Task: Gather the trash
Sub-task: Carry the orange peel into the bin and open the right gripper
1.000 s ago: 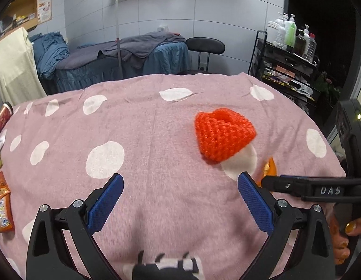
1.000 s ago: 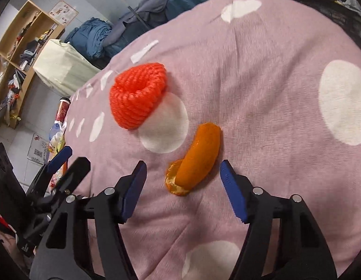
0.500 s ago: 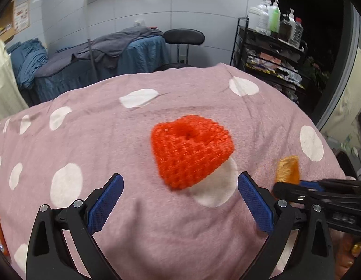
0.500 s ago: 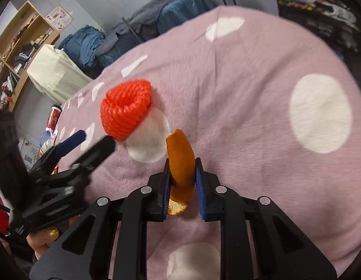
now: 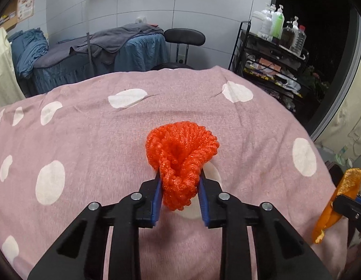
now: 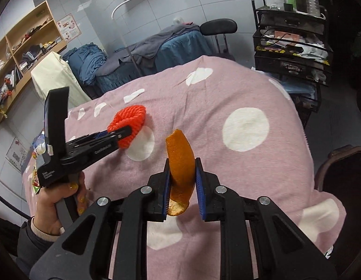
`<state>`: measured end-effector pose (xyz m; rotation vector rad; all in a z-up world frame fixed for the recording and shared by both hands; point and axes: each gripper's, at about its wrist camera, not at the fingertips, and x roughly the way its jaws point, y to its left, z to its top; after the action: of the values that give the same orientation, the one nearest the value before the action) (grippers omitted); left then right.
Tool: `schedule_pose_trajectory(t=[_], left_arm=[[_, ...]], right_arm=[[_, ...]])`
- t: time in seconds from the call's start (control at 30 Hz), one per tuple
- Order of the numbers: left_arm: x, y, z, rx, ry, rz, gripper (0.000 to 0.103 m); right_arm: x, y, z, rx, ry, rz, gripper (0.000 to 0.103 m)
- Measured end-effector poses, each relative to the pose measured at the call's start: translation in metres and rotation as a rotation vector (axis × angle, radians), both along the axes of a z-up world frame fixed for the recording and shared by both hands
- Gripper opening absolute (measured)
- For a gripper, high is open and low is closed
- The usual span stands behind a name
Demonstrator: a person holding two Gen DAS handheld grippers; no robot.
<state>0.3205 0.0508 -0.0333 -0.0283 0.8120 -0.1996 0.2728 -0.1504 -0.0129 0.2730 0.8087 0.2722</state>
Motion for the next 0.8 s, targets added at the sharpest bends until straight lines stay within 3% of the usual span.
schedule_pose_trajectory(t=[0.37,0.8], left_arm=[[-0.081,-0.013,0.026,-0.045,-0.119,-0.018,0.024],[-0.153,-0.075,0.037,-0.093,-0.176,-0.156,0.025]], right_arm=[[-0.043,-0.038,0.010,0.001,-0.074,-0.051,0.020],[-0.097,-0.111,0.008,-0.011,-0.128,-0.194,0.020]])
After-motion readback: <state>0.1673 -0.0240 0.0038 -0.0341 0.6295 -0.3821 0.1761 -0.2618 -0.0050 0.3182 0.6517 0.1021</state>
